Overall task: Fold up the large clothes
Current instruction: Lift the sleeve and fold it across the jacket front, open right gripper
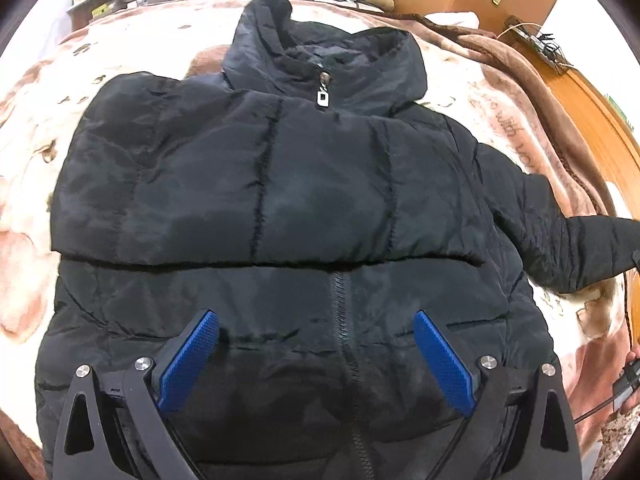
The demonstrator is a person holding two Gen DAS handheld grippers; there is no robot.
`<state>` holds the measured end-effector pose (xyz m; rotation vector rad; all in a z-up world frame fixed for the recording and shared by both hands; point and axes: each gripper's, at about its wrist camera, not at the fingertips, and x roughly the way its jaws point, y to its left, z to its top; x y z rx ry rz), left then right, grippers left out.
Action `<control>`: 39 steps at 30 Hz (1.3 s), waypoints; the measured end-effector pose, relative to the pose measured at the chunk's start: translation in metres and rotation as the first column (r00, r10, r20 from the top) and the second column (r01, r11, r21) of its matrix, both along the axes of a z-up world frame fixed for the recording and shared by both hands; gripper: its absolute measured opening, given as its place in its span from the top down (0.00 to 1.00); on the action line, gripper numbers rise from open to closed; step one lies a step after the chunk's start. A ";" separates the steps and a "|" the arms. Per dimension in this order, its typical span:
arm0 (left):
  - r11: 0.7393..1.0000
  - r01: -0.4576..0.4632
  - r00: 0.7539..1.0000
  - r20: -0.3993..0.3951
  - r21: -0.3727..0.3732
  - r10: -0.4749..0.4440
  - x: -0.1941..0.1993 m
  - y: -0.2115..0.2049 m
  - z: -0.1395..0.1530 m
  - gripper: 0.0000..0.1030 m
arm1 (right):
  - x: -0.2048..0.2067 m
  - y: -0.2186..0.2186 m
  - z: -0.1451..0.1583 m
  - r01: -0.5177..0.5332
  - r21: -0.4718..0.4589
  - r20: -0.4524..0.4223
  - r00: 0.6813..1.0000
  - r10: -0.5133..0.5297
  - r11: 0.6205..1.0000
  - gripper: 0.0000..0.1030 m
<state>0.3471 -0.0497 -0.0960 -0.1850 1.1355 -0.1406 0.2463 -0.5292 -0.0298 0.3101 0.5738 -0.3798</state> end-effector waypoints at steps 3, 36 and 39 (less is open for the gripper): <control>1.000 0.002 1.000 -0.009 -0.022 -0.002 0.003 0.008 0.002 0.04 | 0.006 0.026 0.013 -0.072 -0.014 0.027 0.997 0.073 0.997 0.95; 0.951 -0.101 0.995 -0.046 -0.293 0.092 0.024 0.103 0.007 0.04 | 0.086 0.307 -0.085 -0.687 0.197 -0.146 0.685 0.713 0.700 0.93; 0.949 -0.072 0.997 -0.036 -0.307 0.064 0.030 0.090 0.011 0.04 | 0.083 0.307 -0.091 -0.696 0.225 -0.159 0.664 0.730 0.682 0.82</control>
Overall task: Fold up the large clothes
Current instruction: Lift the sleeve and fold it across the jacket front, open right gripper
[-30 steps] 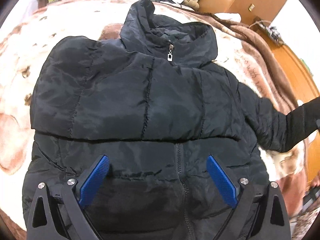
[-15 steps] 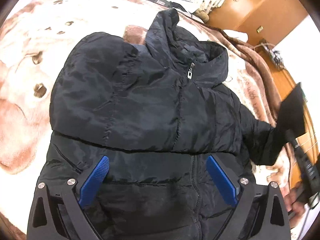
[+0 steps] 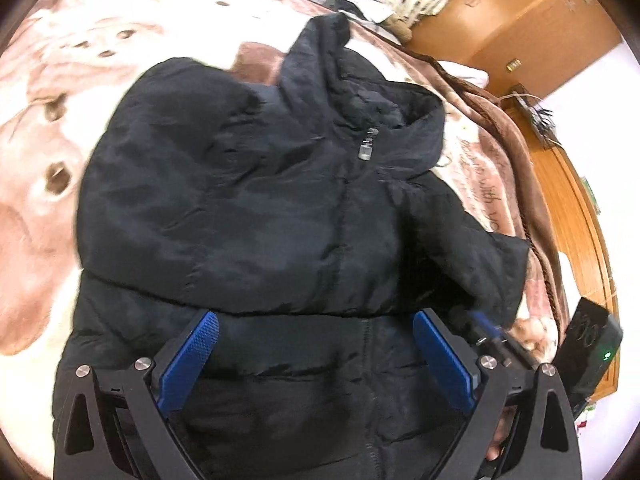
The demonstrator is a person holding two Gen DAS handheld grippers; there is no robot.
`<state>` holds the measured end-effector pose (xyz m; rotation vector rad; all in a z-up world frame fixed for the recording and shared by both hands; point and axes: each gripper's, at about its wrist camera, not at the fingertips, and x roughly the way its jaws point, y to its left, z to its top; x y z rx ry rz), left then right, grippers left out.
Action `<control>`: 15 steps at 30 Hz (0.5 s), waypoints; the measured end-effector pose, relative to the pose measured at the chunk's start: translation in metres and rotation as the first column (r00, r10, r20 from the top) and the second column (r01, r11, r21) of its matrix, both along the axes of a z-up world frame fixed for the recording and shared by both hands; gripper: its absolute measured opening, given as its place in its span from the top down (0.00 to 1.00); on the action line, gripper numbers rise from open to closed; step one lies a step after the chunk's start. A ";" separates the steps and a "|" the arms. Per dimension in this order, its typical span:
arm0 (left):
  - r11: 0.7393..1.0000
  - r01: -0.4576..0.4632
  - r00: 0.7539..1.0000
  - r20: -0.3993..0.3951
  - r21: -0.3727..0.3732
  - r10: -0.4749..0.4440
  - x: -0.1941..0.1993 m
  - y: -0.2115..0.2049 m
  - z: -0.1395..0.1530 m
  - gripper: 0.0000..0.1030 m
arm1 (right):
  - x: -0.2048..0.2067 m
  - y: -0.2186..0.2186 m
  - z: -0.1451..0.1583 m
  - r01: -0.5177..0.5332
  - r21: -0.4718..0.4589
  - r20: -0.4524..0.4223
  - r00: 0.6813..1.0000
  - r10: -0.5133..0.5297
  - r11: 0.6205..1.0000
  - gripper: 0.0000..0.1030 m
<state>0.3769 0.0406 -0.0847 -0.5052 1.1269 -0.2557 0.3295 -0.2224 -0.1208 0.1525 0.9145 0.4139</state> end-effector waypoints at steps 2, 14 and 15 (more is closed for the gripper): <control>0.999 0.014 1.000 -0.019 -0.048 -0.015 0.007 -0.008 -0.001 0.04 | -0.005 -0.006 0.002 -0.009 0.030 -0.003 1.000 0.009 0.999 0.64; 0.986 0.153 0.988 -0.032 0.065 -0.151 0.043 -0.083 -0.007 0.04 | -0.041 -0.067 0.026 0.107 0.020 0.046 0.993 -0.108 0.994 0.50; 0.985 0.162 0.987 -0.036 0.063 -0.160 0.044 -0.088 -0.009 0.04 | -0.045 -0.076 0.028 0.138 0.005 0.053 0.989 -0.138 0.990 0.50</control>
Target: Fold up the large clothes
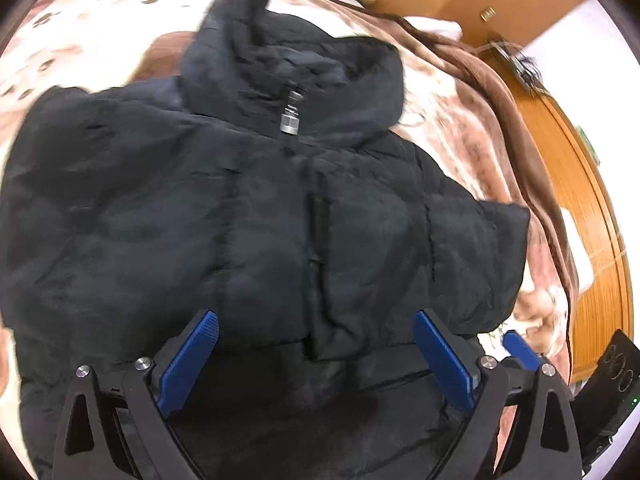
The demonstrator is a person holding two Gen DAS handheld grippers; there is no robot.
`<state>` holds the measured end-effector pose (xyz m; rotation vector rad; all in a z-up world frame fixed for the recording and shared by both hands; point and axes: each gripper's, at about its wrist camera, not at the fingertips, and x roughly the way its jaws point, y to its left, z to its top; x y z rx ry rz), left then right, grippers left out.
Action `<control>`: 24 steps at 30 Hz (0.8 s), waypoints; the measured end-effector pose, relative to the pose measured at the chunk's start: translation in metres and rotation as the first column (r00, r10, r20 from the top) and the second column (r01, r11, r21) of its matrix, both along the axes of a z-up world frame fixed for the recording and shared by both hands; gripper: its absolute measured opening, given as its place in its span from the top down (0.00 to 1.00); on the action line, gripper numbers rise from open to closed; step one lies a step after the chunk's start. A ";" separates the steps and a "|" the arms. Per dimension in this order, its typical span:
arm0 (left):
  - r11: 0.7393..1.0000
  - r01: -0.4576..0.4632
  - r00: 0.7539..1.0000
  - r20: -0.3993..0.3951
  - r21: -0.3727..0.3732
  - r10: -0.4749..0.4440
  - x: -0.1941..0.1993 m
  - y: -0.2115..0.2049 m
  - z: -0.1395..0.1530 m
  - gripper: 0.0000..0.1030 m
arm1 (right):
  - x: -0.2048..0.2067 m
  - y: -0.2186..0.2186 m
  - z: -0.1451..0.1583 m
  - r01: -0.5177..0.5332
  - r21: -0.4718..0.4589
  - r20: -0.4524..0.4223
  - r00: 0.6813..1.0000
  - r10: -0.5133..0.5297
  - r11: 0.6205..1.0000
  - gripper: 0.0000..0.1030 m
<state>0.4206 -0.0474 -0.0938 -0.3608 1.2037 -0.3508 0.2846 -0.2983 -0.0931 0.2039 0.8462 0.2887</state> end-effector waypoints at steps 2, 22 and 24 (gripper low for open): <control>1.000 0.013 1.000 -0.016 0.011 -0.013 0.002 -0.013 -0.006 0.04 | -0.010 -0.020 0.003 0.059 -0.014 0.012 0.998 -0.059 0.998 0.50; 0.989 -0.063 0.995 0.087 0.132 0.052 -0.016 -0.032 0.022 0.93 | -0.047 -0.052 0.007 0.230 -0.078 0.060 0.972 -0.225 0.970 0.50; 0.993 -0.064 0.991 0.121 0.102 0.052 -0.020 -0.026 0.036 0.93 | -0.047 -0.051 0.012 0.240 -0.084 0.077 0.969 -0.234 0.967 0.50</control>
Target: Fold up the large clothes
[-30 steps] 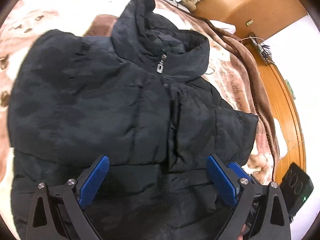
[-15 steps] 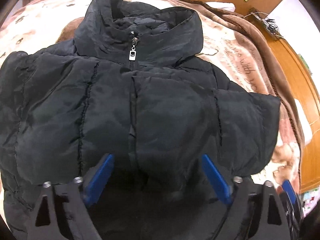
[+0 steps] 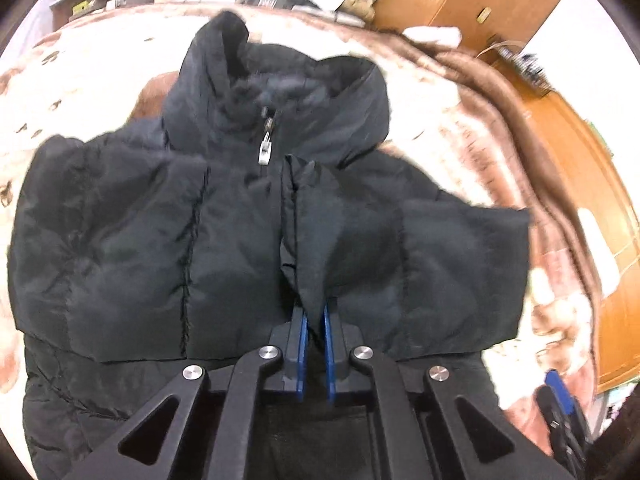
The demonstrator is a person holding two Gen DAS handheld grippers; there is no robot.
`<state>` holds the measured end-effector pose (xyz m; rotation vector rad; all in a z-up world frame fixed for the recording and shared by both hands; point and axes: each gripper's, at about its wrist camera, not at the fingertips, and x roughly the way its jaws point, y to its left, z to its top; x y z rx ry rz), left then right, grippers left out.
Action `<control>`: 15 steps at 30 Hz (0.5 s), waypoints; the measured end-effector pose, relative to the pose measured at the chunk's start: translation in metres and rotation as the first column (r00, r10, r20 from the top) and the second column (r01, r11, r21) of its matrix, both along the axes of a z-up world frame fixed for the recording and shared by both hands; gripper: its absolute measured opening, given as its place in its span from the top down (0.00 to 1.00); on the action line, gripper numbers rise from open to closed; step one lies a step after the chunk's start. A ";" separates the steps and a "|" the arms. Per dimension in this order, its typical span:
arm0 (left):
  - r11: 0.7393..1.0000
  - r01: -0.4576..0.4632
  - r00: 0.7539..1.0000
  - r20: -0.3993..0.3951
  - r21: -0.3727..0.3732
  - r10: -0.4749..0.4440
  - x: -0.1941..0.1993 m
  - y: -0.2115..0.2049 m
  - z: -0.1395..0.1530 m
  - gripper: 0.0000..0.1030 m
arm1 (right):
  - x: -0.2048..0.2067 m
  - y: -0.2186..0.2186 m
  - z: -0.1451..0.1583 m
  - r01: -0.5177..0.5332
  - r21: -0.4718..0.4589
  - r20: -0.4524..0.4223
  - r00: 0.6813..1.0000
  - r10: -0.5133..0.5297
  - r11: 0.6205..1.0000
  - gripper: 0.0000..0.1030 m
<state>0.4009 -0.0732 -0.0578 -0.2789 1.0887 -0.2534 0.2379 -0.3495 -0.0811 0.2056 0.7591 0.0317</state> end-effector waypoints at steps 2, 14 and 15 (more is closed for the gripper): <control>1.000 0.000 0.999 0.033 -0.024 0.001 -0.002 0.008 0.015 0.93 | 0.002 0.001 0.005 0.002 0.001 0.009 1.000 -0.002 1.000 0.50; 0.992 -0.127 0.975 0.180 -0.013 0.127 -0.007 0.086 0.054 0.94 | 0.027 0.029 0.014 -0.049 -0.002 0.029 0.998 0.049 0.999 0.50; 0.990 -0.139 0.974 0.179 -0.002 0.137 -0.007 0.090 0.050 0.94 | 0.029 0.032 0.012 -0.055 0.000 0.027 0.998 0.055 0.999 0.50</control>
